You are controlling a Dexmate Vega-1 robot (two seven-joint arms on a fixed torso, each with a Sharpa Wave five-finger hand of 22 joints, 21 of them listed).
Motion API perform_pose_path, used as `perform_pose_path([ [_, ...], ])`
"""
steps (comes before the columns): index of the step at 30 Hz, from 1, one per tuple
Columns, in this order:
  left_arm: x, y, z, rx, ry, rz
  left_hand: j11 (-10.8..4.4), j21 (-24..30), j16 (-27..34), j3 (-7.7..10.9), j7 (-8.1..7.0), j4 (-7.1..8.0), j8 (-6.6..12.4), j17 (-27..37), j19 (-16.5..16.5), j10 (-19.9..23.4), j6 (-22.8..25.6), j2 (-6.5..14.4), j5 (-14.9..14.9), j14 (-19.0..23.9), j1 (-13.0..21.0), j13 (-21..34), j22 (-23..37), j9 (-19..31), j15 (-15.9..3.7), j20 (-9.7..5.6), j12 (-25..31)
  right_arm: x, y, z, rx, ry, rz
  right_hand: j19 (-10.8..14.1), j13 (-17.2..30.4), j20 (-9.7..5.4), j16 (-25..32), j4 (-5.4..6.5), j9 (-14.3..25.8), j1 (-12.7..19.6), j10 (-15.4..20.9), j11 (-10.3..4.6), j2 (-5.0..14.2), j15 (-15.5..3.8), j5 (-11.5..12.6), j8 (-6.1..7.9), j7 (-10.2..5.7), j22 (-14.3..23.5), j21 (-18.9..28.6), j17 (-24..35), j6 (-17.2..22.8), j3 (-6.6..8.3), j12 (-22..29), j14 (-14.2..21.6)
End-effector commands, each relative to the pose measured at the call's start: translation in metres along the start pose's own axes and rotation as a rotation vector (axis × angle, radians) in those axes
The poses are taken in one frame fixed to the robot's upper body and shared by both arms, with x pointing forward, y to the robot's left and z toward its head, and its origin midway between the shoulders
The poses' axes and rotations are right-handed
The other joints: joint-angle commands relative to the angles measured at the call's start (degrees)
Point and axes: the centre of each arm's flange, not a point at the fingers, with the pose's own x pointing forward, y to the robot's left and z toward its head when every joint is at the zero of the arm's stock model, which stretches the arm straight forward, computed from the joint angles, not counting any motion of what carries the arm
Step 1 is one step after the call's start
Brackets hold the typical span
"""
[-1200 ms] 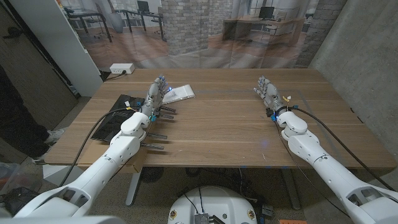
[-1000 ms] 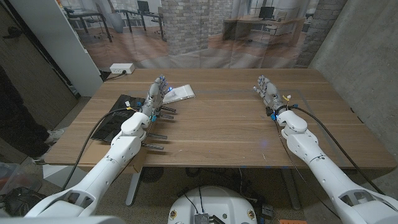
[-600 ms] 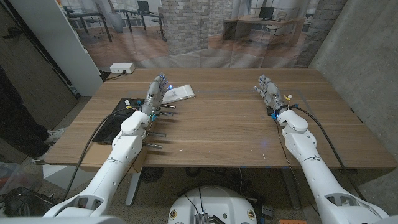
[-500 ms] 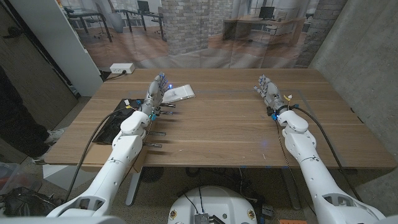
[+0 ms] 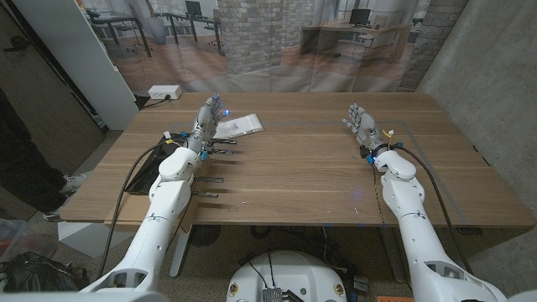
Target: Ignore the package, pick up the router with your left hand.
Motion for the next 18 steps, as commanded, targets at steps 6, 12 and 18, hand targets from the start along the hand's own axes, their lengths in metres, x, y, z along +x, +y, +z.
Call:
perform_pose_path([
  [6,-0.001,0.015,0.017,0.079,-0.002,0.034,0.22,0.0,0.6,0.14,-0.19,-0.82,0.54,0.0,-10.8,-10.5,-10.9,3.5,0.3,-11.0,0.8,0.1,0.0,0.1,0.14,0.76,0.7,0.0,0.0,-0.004,0.006,0.009,0.002,0.4,0.2,-1.57,0.3,-0.12,0.2,-0.3,-0.5,0.21,2.98,0.14,0.6,0.26,0.2,0.2,0.3,0.1,-0.6,0.43,0.4,-0.3],
  [12,-0.003,0.025,0.026,0.113,-0.008,0.054,0.38,-0.1,0.7,0.24,-0.25,-1.27,0.62,0.0,-10.3,-9.9,-10.3,3.2,0.3,-10.4,1.3,0.1,0.0,0.1,0.23,0.88,0.8,0.0,0.0,-0.004,0.005,0.01,0.001,0.5,0.2,-1.57,0.3,-0.18,0.2,-0.4,-0.5,0.27,2.93,0.16,0.7,0.27,0.3,0.2,0.3,0.0,-0.6,0.46,0.4,-0.3],
  [18,-0.004,0.034,0.036,0.149,-0.014,0.073,0.36,-0.2,0.7,0.35,-0.4,-1.65,0.7,-0.1,-9.8,-9.2,-9.7,3.1,0.3,-9.7,1.8,0.1,-0.1,0.1,0.35,1.06,0.9,0.002,0.001,-0.005,0.004,0.011,0.004,0.5,0.2,-1.57,0.2,-0.24,0.2,-0.4,-0.5,0.22,2.89,0.22,0.7,0.27,0.28,0.2,0.3,0.0,-0.6,0.49,0.4,-0.4],
])
